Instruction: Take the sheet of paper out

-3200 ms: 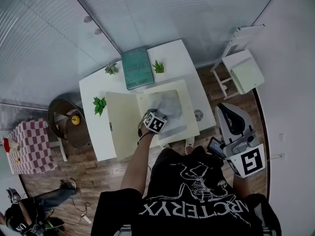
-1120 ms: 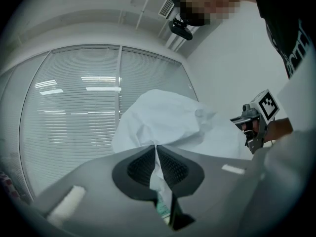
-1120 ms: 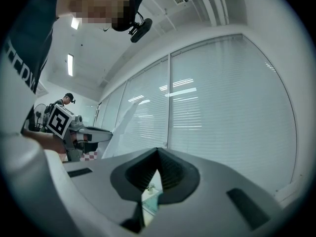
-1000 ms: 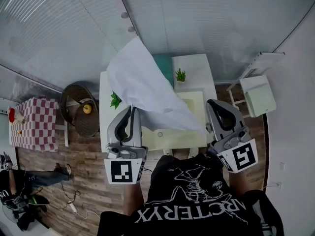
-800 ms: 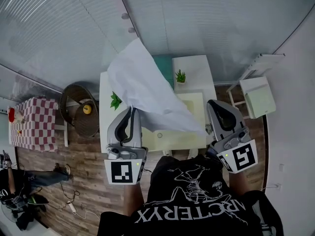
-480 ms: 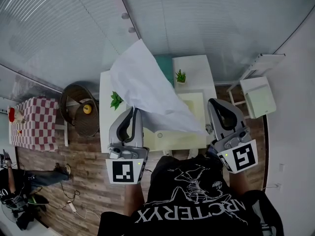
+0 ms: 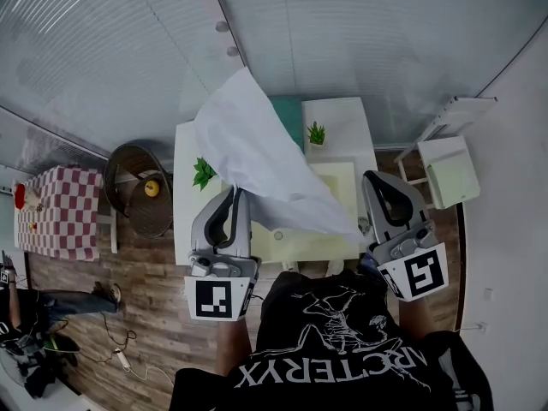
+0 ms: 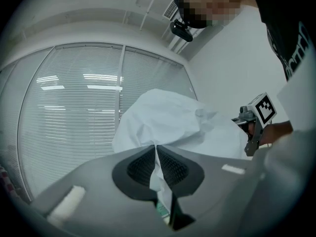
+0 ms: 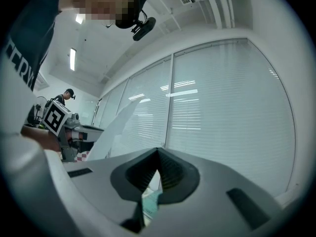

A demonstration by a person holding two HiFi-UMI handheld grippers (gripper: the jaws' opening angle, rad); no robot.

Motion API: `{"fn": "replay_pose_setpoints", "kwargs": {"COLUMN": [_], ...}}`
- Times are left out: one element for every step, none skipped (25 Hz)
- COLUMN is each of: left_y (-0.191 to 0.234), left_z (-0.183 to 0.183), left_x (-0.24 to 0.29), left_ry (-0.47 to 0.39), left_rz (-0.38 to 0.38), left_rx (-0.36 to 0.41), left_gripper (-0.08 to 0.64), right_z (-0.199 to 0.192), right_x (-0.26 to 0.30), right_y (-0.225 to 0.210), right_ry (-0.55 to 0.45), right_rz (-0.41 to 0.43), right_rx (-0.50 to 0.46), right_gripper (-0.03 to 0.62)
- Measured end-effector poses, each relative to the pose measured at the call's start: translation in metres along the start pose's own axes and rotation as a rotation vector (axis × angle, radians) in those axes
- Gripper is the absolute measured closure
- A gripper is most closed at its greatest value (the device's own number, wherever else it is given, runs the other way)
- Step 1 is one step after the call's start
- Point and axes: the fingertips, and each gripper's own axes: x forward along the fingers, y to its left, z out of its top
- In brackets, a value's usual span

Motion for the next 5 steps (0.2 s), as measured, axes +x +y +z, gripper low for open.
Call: {"fn": "replay_pose_setpoints", "kwargs": {"left_y": [-0.0013,-0.0025,-0.0032,-0.0034,-0.0034], "left_z": [-0.0034,-0.0073,-0.0098,-0.011,-0.0119], "left_x": [-0.002,-0.0038,-0.005,-0.0056,-0.006], "left_ry": [0.011,0.029,0.041,0.045,0.047], "left_rz": [0.0,0.0,0.001,0.002,0.004], "left_rx": [0.001,-0.001,-0.001,0.0,0.003], "left_gripper": [0.54,0.54,0.54,0.54,0.54], "right_z": [-0.0004,-0.0006,-0.0009,-0.0011,-0.0013], "right_x": [-0.0007,-0.0014,-0.0021,-0.0027,-0.0034], "right_y": [0.0003,0.0002,-0.0002,-0.0008,-0.0016], "right_ry": [0.0,0.001,0.001,0.001,0.001], "right_rz": [0.001,0.001,0.0,-0.001,-0.003], "right_rx": [0.0,-0.001,-0.002,-0.003,-0.004], "right_gripper": [0.583,0.583,0.583,0.583,0.583]}}
